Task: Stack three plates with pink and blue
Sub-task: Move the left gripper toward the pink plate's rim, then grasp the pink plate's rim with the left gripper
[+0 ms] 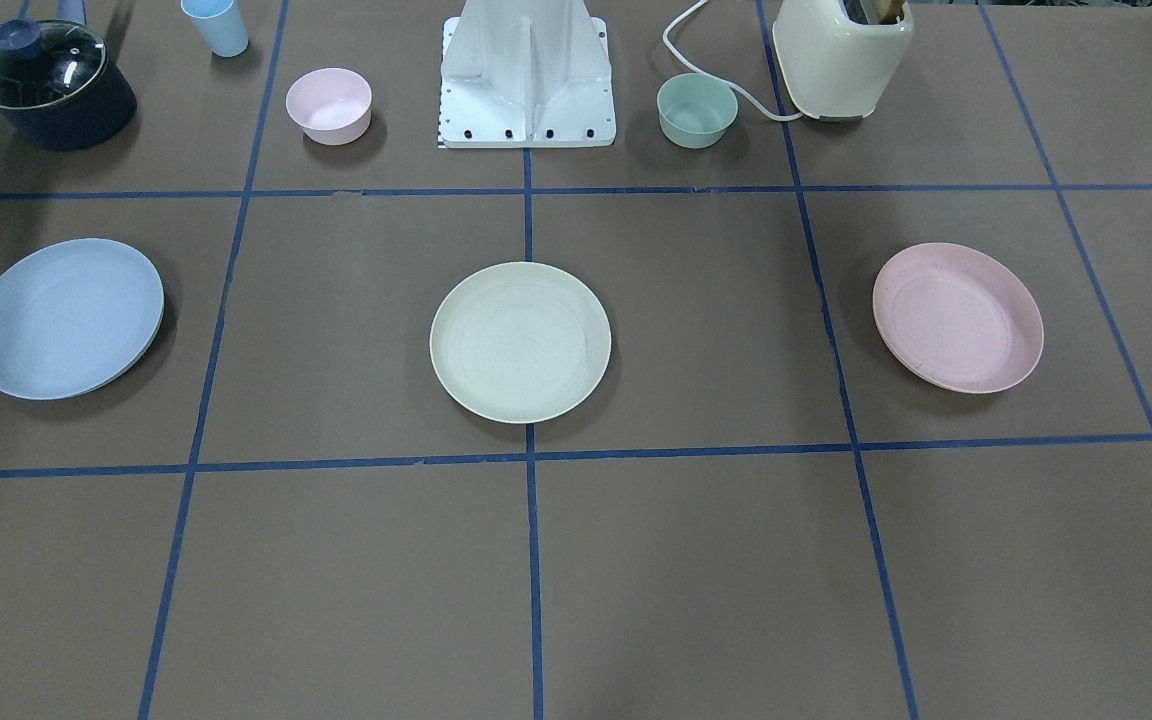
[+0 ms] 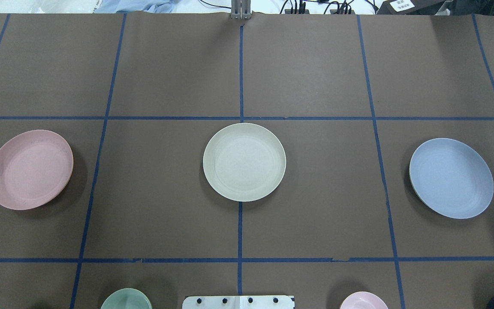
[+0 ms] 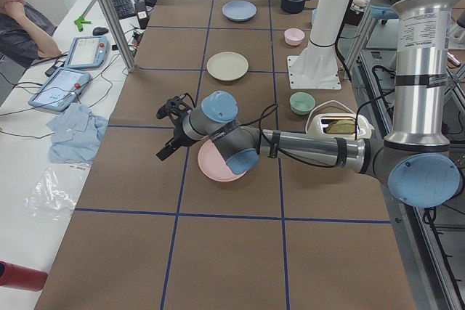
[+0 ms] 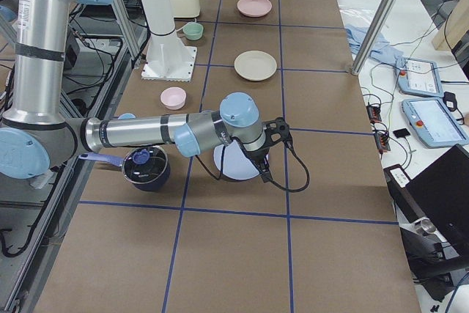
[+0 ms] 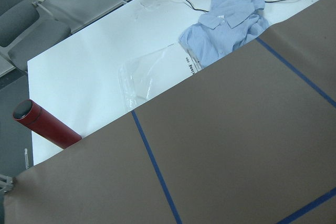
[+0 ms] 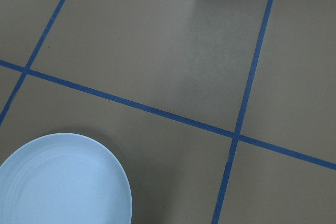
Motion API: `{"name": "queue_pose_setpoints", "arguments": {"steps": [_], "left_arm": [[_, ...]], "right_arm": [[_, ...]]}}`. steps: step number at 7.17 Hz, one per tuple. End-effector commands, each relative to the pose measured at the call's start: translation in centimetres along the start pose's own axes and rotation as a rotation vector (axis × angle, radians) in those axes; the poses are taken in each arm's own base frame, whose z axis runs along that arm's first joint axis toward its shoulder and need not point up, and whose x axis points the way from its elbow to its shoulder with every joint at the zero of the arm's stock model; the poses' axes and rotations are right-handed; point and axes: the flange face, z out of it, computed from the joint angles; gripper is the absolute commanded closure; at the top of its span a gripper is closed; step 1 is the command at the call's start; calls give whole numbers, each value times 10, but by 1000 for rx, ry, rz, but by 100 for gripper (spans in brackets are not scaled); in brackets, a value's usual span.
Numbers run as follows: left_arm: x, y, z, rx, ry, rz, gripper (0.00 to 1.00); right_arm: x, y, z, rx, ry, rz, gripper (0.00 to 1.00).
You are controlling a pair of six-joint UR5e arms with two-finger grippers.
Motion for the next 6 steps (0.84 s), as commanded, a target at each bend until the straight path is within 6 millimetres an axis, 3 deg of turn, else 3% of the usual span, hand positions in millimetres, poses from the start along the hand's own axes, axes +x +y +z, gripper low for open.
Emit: {"name": "queue_pose_setpoints", "arguments": {"steps": [1, 3, 4, 6], "left_arm": [[63, 60, 62, -55, 64, -131, 0], [81, 141, 83, -63, 81, -263, 0], [69, 165, 91, -87, 39, -278, 0], [83, 183, 111, -107, 2, -315, 4]], "right_arm": [[0, 4, 0, 5, 0, 32, 0], [1, 4, 1, 4, -2, 36, 0], [0, 4, 1, 3, -2, 35, 0], [1, 4, 1, 4, -2, 36, 0]]}}
